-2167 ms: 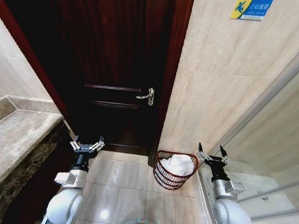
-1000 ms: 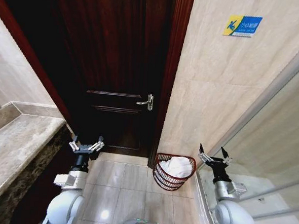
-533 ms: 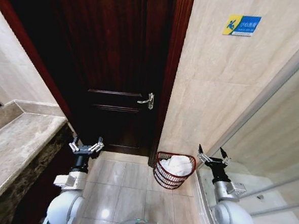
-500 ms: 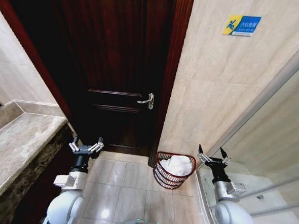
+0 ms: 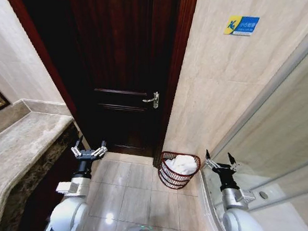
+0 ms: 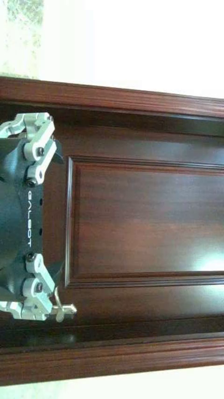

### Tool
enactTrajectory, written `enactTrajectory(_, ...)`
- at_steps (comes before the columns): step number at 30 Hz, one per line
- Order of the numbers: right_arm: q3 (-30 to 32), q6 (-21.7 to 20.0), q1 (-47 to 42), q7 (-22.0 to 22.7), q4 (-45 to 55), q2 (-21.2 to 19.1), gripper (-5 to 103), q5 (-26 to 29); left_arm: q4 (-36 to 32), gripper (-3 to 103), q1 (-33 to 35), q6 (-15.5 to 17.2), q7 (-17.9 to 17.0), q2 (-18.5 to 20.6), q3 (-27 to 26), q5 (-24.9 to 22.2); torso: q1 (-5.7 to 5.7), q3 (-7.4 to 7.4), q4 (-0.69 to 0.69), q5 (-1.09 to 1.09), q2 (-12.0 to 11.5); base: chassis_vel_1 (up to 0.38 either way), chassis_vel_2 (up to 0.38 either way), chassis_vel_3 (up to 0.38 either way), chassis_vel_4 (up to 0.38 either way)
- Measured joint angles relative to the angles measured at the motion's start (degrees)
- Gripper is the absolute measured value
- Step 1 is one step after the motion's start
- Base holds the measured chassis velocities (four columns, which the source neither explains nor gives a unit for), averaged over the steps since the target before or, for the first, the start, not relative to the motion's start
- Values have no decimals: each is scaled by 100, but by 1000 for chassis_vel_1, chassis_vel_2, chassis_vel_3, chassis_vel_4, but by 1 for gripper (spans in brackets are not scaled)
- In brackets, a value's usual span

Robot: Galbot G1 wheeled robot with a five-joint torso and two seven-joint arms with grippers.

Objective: Discard the used towel into the hamper.

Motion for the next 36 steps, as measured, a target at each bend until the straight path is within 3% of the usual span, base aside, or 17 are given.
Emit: enactTrajectory(36, -34, 94, -68, -35, -7, 16, 100, -46, 7, 100, 7, -38, 80, 5, 25, -2, -9, -10, 1, -1, -19, 82, -82, -80, 85)
